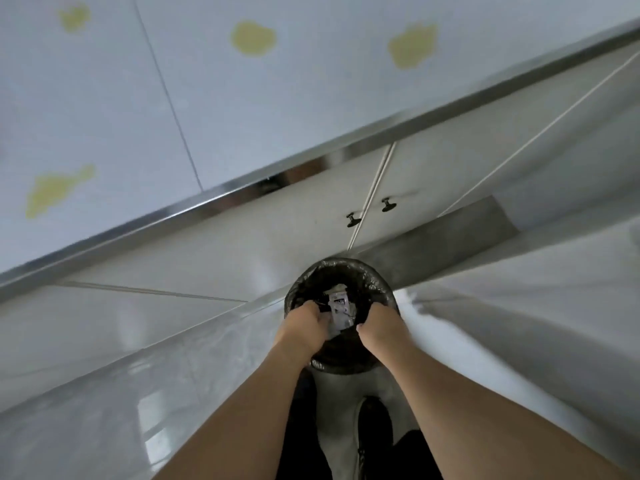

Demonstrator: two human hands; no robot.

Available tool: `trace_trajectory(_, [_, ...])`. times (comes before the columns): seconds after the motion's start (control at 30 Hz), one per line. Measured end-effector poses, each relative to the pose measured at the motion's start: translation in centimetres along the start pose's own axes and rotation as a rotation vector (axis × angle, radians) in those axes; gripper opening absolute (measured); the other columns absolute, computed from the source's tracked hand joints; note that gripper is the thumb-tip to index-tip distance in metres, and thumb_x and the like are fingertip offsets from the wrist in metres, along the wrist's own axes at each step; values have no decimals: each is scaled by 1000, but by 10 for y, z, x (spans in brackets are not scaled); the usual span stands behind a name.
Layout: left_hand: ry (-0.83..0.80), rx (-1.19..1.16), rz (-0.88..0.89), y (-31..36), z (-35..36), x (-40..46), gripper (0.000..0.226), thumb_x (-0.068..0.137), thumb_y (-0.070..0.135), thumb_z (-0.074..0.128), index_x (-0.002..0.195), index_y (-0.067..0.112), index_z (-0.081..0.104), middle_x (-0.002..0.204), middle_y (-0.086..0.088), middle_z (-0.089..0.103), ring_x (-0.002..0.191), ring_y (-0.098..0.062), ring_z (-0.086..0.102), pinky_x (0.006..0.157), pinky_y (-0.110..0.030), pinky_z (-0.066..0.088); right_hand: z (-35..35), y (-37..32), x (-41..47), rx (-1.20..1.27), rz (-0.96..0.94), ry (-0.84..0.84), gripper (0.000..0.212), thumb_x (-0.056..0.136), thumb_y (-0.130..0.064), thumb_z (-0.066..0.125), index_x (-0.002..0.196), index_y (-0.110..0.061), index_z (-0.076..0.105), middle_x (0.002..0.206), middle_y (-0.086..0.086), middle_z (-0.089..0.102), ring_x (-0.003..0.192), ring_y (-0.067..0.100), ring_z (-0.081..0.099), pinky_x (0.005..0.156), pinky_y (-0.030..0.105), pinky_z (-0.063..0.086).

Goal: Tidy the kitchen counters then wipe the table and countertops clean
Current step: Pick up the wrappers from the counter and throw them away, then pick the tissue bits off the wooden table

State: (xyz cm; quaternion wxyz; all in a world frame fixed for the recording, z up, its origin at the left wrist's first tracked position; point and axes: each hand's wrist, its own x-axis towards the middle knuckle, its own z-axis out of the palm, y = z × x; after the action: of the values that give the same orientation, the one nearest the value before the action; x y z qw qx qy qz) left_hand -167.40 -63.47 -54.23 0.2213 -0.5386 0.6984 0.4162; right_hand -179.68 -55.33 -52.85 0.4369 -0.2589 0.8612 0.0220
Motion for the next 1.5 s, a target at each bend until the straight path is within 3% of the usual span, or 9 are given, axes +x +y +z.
trace_trajectory(0.13, [79,-14,23,21,-64,-105,12,94,25,47,100,16,52,102,-6,63,90,-25,57,74,-31,46,-53,-17,-99,-67,-99,-21,25,89,-11,51,114,-9,53,111,10,60,102,29,60,73,31,45])
trace_trajectory(0.33, [239,-46,90,40,-138,-259,30,98,21,48,124,7,55,124,-11,60,112,-30,57,84,-27,43,-114,-47,-240,-177,-307,39,37,89,-15,51,125,-8,49,125,13,54,115,34,54,94,39,47])
trace_trajectory(0.47, [366,-103,57,15,-160,-340,38,99,23,47,134,11,50,135,-10,55,121,-29,54,96,-34,45,-126,-73,-306,-285,-478,67,36,90,-20,53,122,-6,50,127,15,54,116,34,53,93,38,47])
trace_trajectory(0.57, [443,-86,7,-24,-171,-387,39,100,23,45,137,12,47,138,-8,52,122,-29,53,97,-36,46,-120,-102,-344,-375,-596,79,32,88,-15,54,119,-6,53,121,14,56,109,32,56,85,34,48])
trace_trajectory(0.63, [502,-97,-25,-50,-180,-408,39,100,23,44,138,12,46,139,-8,51,121,-28,54,97,-37,46,-111,-124,-363,-407,-672,88,38,88,-15,55,125,-7,50,125,13,54,113,31,53,89,33,46])
trace_trajectory(0.83, [665,-193,-166,-171,-199,-490,40,101,24,43,139,11,46,137,-8,51,119,-29,55,95,-35,45,-26,-213,-441,-531,-882,56,42,86,-19,56,127,-9,50,130,13,51,119,31,51,97,35,44])
trace_trajectory(1.23, [853,-369,-560,-482,-165,-697,38,99,22,43,135,12,49,135,-9,52,120,-29,53,98,-38,45,239,-359,-668,-758,-1312,-153,47,88,-18,51,134,-14,46,135,10,48,122,29,49,101,34,41])
trace_trajectory(1.5, [914,-608,-750,-599,-118,-768,38,102,24,39,137,11,47,138,-8,49,123,-27,50,101,-37,42,360,-405,-754,-959,-1447,-250,47,89,-18,49,135,-16,45,138,7,46,126,26,45,102,35,41])
